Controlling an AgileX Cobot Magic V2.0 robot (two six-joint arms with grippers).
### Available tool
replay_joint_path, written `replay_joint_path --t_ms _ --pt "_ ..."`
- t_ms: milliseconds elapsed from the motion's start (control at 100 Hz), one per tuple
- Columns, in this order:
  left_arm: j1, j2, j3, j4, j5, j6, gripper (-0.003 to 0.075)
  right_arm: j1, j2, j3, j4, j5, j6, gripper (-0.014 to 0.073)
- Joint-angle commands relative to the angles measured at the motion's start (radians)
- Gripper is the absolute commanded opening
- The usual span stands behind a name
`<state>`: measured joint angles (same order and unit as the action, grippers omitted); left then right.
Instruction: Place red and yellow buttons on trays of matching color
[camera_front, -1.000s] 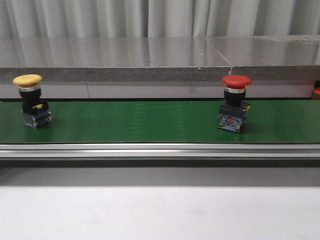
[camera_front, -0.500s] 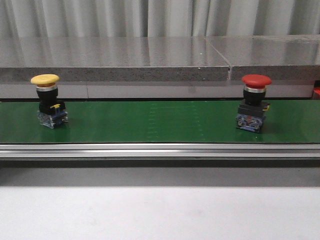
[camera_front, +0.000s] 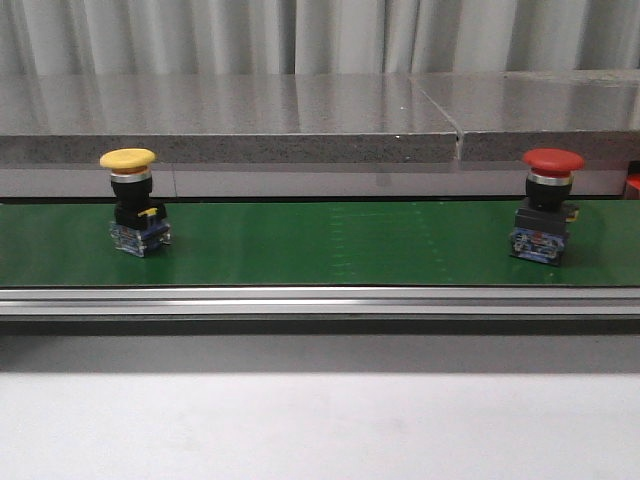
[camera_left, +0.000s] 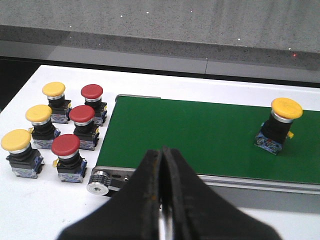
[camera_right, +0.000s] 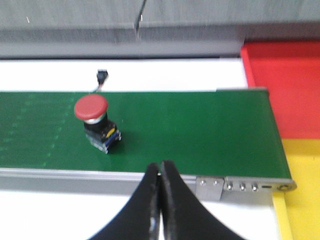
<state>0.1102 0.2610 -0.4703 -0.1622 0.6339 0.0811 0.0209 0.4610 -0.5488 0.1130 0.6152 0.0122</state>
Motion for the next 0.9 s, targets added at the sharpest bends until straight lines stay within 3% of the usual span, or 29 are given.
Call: replay_joint_path --t_ms 0,250,330,380,450,550,590,690,890 --pt "-0.006 0.009 -0.026 -0.019 -0.069 -0.012 -0.0019 0.001 0.120 -0.115 -0.007 0.018 -0.004 -0.0067" --pt "-0.006 0.009 -0.026 -0.019 -0.069 -0.012 -0.0019 0.001 0.312 -0.193 -0.006 0.023 -0.004 -0.0061" --pt "-0.006 0.009 -0.026 -0.019 -0.069 -0.012 -0.0019 0.001 0.339 -0.193 -0.005 0.033 -0.004 -0.0008" --pt "-0.006 0.009 -0.026 -0.019 -0.069 -0.012 -0.0019 0.001 0.355 -0.193 -0.005 0.046 -0.004 0.0068" --pt "-0.006 0.009 -0.026 -0.019 -0.069 -0.012 -0.0019 0.001 0.366 -0.193 -0.005 0.057 -0.004 0.0241" --pt "-0.006 0.009 -0.026 -0.019 -0.069 -0.012 -0.0019 0.001 0.371 -0.193 -0.005 0.057 -0.004 0.0581" --pt "-0.006 0.009 -0.026 -0.019 -0.069 -0.012 -0.0019 0.001 0.371 -0.193 -0.005 0.053 -0.004 0.0675" --pt "-0.006 0.009 -0.026 -0.019 -0.069 -0.012 -0.0019 0.001 0.377 -0.193 -0.005 0.040 -0.004 0.0631" --pt "-0.006 0.009 -0.026 -0.019 -0.069 -0.012 -0.0019 0.001 0.483 -0.242 0.005 0.070 -0.004 0.0630"
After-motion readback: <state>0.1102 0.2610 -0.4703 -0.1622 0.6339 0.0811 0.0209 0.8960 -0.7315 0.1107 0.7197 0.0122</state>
